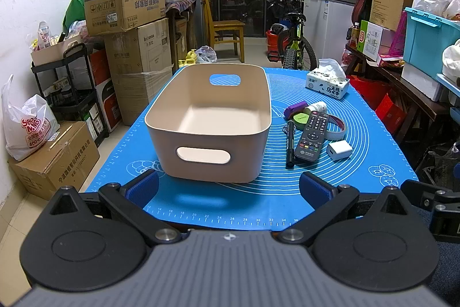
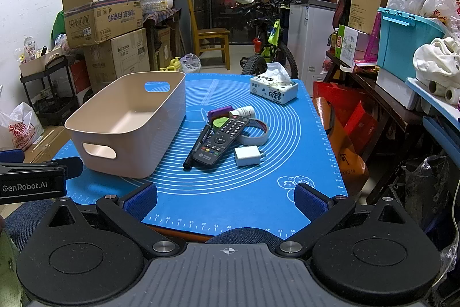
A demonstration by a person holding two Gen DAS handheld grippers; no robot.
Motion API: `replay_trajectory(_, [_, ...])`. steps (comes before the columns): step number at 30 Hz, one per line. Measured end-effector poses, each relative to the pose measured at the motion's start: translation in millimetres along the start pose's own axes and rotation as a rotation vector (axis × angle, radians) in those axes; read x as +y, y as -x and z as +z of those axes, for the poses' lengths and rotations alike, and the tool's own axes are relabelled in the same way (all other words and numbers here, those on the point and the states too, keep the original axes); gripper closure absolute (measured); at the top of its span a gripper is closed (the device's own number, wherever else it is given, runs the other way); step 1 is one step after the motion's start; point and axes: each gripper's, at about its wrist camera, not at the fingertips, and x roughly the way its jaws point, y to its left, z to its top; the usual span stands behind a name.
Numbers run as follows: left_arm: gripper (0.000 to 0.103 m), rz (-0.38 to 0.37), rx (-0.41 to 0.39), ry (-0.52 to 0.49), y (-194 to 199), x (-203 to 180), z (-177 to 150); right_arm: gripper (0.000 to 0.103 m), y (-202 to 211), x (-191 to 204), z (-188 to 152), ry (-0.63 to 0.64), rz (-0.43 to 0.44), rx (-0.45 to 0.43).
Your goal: Organize rigid objects
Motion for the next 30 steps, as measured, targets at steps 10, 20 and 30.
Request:
replay_trajectory(10, [0.001,-0.01,0.0,0.009,-0.9,3.3,4.5,0.002,0.7,-8.2,5.2,-0.018,0.008,-0.005])
replay_trajectory(20, [0.001,-0.004,-0.042,-0.038,-16.5,18.3,44.1,0.002,-16.5,-12.2,38.4,-0.042,0.015,-0.028])
replay_trajectory(30, [0.001,0.018,0.002,0.003,-80.6,59.6,86.9,0.002,-86.7,-4.8,80.2,-0.03,-0.031,-0.016])
